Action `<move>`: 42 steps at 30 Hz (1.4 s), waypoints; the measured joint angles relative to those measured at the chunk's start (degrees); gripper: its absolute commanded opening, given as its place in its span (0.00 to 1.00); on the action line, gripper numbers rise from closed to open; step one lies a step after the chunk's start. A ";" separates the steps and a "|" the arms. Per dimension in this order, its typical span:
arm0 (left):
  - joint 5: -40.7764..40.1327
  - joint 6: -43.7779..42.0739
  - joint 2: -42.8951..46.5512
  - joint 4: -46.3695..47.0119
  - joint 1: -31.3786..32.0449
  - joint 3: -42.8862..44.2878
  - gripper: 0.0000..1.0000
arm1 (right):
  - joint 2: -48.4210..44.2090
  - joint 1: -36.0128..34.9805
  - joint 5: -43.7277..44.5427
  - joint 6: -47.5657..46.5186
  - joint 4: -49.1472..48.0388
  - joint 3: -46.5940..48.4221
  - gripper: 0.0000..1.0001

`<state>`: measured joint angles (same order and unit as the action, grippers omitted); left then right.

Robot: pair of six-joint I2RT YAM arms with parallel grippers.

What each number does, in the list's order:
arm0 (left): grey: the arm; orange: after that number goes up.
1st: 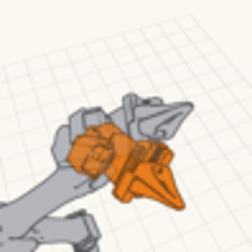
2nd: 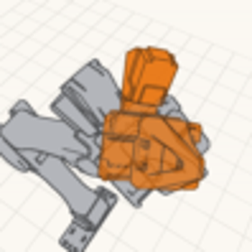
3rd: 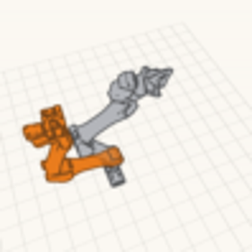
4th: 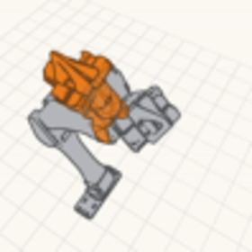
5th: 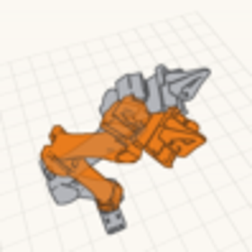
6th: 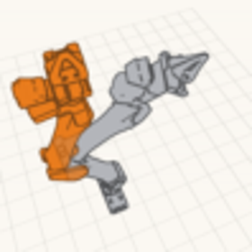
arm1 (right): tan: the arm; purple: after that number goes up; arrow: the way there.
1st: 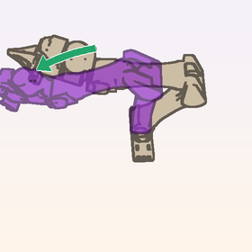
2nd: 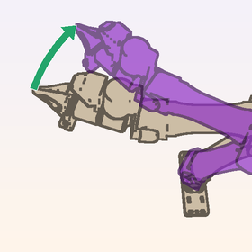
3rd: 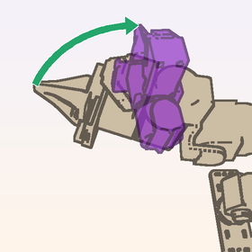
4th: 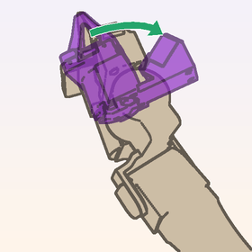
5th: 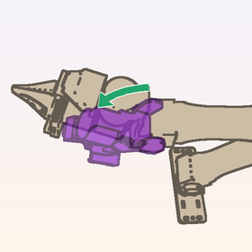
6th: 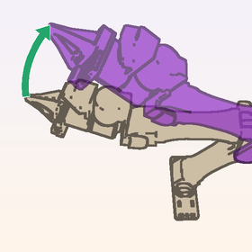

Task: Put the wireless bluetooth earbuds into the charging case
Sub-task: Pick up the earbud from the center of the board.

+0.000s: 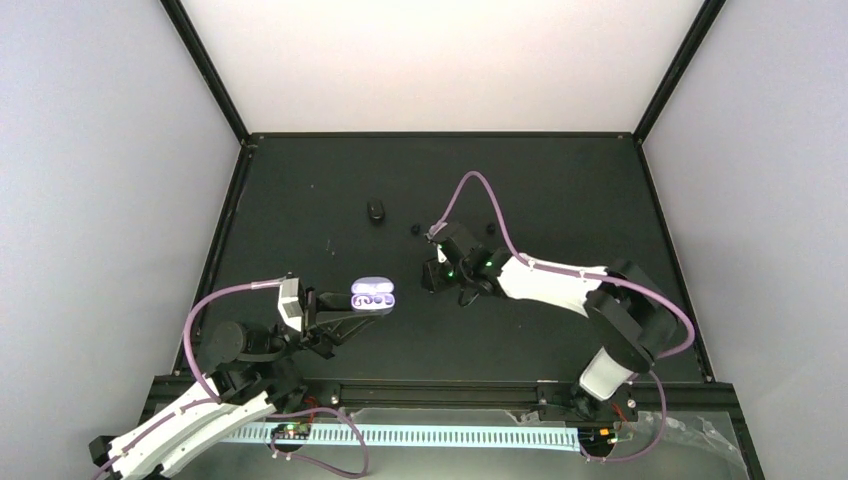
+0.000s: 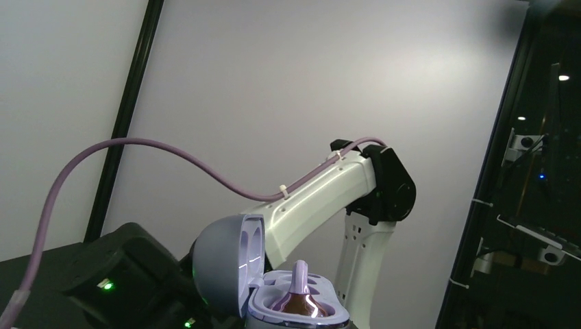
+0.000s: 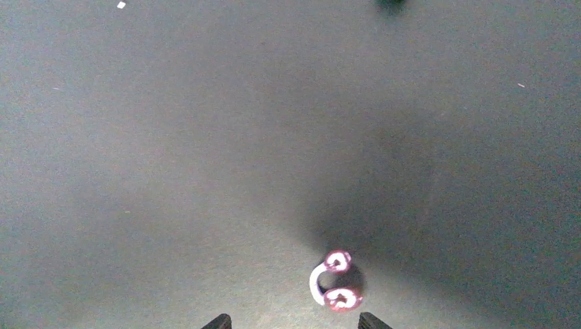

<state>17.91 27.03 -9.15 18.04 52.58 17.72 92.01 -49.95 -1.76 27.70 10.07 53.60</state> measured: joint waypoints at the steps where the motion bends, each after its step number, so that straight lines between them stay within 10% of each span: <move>1: -0.04 -0.04 0.22 -0.35 0.00 -0.09 0.02 | 1.40 0.42 0.13 -0.39 -0.26 0.39 0.47; 42: -1.16 -0.50 -1.53 -1.31 0.00 -1.38 0.02 | 13.05 1.49 -2.51 -5.14 1.03 6.71 0.41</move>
<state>16.75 26.52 -10.68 16.73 52.58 16.34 105.06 -48.47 -4.27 22.57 11.09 60.31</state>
